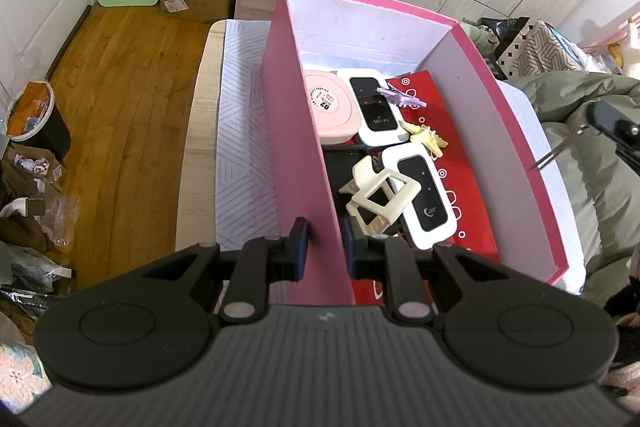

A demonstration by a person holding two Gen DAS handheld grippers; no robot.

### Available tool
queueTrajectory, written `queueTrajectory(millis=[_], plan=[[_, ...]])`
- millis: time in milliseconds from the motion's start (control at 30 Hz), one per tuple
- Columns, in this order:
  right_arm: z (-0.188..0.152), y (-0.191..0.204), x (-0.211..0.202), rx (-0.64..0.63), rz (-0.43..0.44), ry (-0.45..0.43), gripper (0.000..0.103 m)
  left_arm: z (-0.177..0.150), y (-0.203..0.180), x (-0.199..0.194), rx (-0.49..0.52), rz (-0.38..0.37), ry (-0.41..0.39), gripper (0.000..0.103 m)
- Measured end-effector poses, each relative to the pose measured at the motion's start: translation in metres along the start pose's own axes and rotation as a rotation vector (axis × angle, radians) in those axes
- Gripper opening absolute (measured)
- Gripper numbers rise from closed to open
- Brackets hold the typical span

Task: Organize rigid objects

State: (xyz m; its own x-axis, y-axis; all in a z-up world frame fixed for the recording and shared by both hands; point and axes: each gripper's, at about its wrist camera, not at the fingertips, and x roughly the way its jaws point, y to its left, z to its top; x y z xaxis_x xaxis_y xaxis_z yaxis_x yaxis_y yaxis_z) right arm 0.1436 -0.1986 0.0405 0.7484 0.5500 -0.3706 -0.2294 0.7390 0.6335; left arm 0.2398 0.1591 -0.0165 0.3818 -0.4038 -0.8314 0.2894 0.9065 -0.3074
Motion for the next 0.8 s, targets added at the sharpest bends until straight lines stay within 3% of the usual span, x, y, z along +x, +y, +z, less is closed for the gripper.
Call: queueTrajectory(millis=[467, 800], plan=[[0.005, 0.028, 0.100, -0.254, -0.089, 0.287, 0.007, -0.001, -0.008, 0.000, 0.007, 0.045, -0.004, 0.016], [-0.007, 0.028, 0.169, -0.280, -0.036, 0.502, 0.007, -0.006, -0.008, -0.003, -0.033, 0.051, -0.030, 0.016]])
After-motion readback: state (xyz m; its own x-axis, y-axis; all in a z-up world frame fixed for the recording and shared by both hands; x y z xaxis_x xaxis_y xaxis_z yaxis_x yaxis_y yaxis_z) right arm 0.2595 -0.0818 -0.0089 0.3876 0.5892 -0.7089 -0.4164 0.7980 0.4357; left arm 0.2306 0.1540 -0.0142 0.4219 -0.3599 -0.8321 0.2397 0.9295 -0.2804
